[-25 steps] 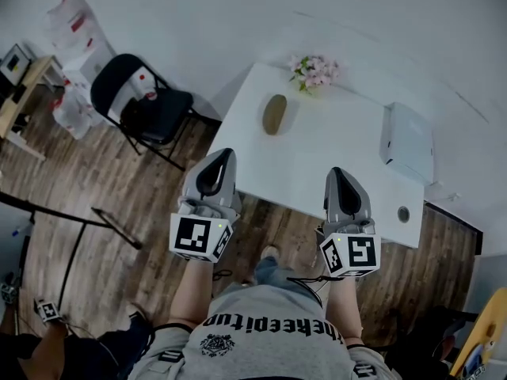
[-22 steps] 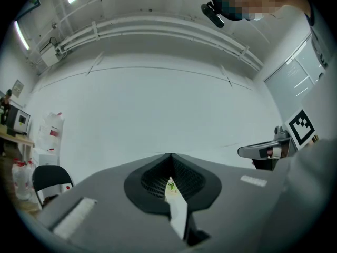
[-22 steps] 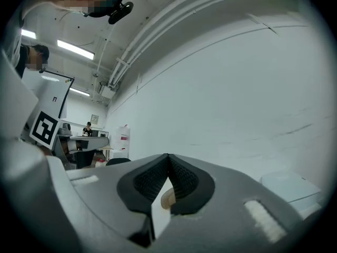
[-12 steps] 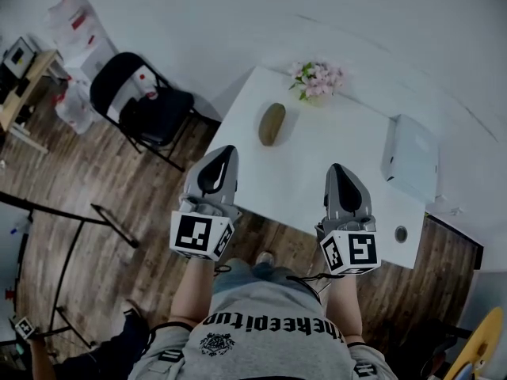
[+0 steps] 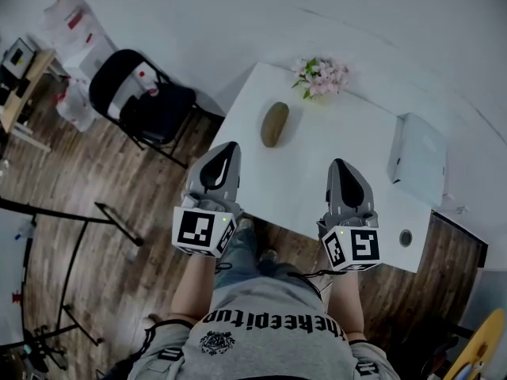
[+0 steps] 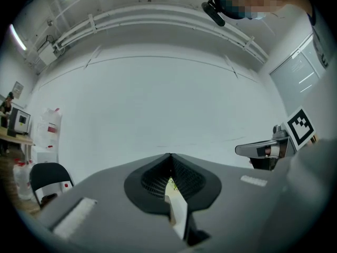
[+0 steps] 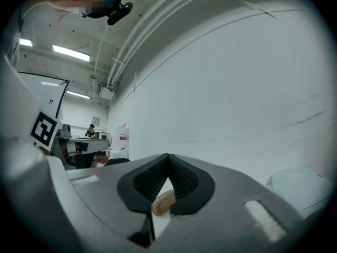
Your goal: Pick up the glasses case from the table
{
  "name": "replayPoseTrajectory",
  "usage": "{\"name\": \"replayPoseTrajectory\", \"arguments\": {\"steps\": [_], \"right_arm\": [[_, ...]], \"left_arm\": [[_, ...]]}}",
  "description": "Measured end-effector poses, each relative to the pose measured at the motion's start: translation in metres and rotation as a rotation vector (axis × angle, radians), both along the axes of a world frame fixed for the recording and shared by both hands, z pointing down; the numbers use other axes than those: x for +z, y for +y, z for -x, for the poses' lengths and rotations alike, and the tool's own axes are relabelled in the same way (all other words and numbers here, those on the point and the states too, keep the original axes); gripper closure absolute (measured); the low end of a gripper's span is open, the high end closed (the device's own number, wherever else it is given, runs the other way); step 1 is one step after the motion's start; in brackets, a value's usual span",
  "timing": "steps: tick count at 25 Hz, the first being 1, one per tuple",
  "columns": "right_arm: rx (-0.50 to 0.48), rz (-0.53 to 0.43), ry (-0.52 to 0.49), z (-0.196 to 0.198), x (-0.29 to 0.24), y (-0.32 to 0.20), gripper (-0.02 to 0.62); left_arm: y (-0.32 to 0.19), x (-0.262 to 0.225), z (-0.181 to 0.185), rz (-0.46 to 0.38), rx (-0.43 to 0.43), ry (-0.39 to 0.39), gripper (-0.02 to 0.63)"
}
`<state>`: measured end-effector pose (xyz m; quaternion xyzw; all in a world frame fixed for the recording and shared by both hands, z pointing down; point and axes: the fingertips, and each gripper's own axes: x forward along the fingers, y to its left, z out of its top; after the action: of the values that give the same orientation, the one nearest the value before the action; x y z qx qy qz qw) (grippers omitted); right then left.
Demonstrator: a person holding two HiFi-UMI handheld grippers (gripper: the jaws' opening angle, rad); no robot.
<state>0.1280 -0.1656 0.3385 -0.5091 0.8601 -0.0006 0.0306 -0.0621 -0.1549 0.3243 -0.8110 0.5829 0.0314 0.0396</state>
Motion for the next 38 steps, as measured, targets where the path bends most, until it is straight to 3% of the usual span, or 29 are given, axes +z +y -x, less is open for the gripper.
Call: {"name": "replayPoseTrajectory", "arguments": {"steps": [7, 25, 38], "right_arm": [[0.043, 0.002, 0.01, 0.005, -0.002, -0.034, 0.592], [0.193, 0.074, 0.019, 0.019, 0.017, -0.105, 0.592], [0.278, 0.141, 0.049, 0.022, 0.038, -0.126, 0.592]], "left_arm": [[-0.049, 0.008, -0.001, 0.045, 0.059, 0.004, 0.591], [-0.17, 0.075, -0.002, 0.316, 0.218, 0.006, 0.584], [-0.216, 0.145, -0.026, 0.499, 0.345, -0.056, 0.465]]}}
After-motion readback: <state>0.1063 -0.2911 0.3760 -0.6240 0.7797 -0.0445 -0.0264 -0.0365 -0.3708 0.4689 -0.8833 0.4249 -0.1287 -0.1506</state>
